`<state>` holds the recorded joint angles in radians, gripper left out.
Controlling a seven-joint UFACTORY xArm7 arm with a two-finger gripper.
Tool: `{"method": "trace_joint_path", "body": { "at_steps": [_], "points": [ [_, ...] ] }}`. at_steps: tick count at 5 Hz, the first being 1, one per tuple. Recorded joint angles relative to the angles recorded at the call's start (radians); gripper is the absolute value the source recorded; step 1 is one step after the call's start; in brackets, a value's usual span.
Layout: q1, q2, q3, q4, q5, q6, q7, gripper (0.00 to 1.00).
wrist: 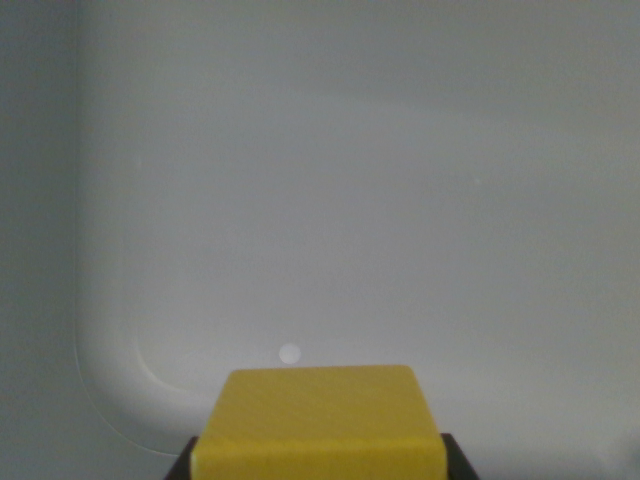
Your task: Pick yellow cube
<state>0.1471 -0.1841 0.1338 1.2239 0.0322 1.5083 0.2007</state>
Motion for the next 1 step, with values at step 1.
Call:
{"method": "trace_joint_path", "body": {
  "at_steps": [1],
  "points": [
    [0.0,0.0,0.0,0.0,0.0,0.0,0.0,1.0]
  ]
}}
